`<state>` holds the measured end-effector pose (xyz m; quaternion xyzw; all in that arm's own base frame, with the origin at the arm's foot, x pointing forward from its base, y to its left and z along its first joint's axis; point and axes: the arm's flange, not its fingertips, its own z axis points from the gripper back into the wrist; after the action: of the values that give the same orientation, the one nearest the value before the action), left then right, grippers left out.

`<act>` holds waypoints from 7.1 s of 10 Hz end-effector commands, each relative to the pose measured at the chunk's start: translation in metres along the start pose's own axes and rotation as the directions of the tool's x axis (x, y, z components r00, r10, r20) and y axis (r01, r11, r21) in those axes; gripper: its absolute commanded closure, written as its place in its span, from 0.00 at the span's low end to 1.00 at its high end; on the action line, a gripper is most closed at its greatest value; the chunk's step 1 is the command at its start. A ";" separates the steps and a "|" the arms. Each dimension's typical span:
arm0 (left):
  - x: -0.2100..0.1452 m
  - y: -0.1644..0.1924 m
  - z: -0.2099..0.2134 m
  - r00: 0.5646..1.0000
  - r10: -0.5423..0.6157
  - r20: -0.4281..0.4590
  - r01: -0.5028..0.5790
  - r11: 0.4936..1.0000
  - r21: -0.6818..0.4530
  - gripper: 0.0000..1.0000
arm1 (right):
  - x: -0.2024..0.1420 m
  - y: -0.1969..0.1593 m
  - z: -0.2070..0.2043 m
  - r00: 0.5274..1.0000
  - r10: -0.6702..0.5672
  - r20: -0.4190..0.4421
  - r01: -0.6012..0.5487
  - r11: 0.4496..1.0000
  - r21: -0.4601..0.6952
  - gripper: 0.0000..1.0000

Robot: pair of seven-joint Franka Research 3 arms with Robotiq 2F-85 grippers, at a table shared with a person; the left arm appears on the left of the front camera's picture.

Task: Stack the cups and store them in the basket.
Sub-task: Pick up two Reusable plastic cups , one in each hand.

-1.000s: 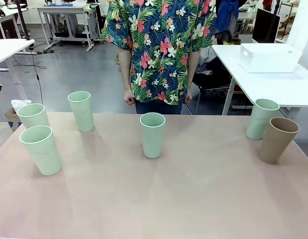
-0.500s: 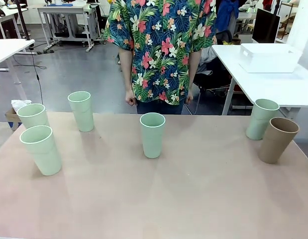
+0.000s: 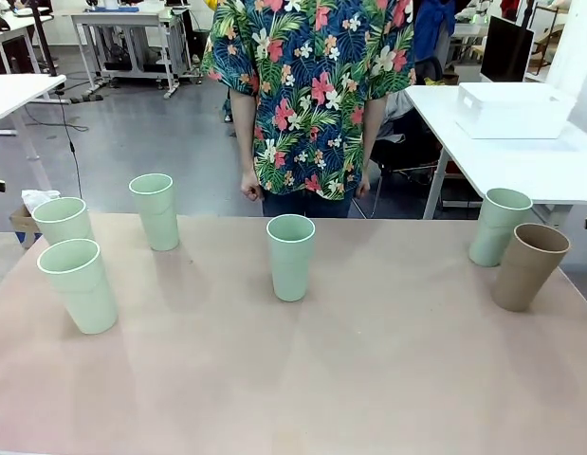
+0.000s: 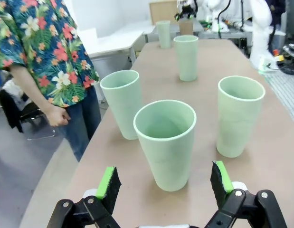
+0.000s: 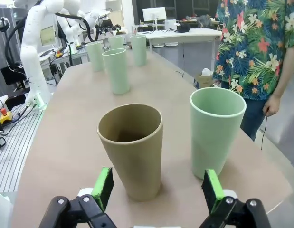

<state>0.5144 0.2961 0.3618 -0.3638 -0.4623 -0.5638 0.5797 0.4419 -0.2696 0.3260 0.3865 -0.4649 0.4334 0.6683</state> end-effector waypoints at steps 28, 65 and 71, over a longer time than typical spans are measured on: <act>-0.077 0.023 -0.074 0.987 0.043 0.154 -0.036 0.998 -0.049 0.00 | -0.079 -0.015 -0.075 0.979 0.028 0.203 -0.055 0.990 0.128 0.00; -0.095 0.008 -0.164 0.944 0.094 0.316 -0.060 0.992 -0.115 0.00 | -0.071 0.012 -0.154 0.973 -0.031 0.229 -0.013 0.981 0.191 0.00; -0.084 -0.002 -0.181 0.942 0.100 0.320 -0.060 0.989 -0.133 0.00 | -0.069 0.019 -0.153 0.971 -0.040 0.234 -0.007 0.980 0.197 0.00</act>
<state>0.5461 0.1603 0.2249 -0.5136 -0.4859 -0.5023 0.4978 0.4555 -0.1457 0.2156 0.5122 -0.4867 0.4284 0.5632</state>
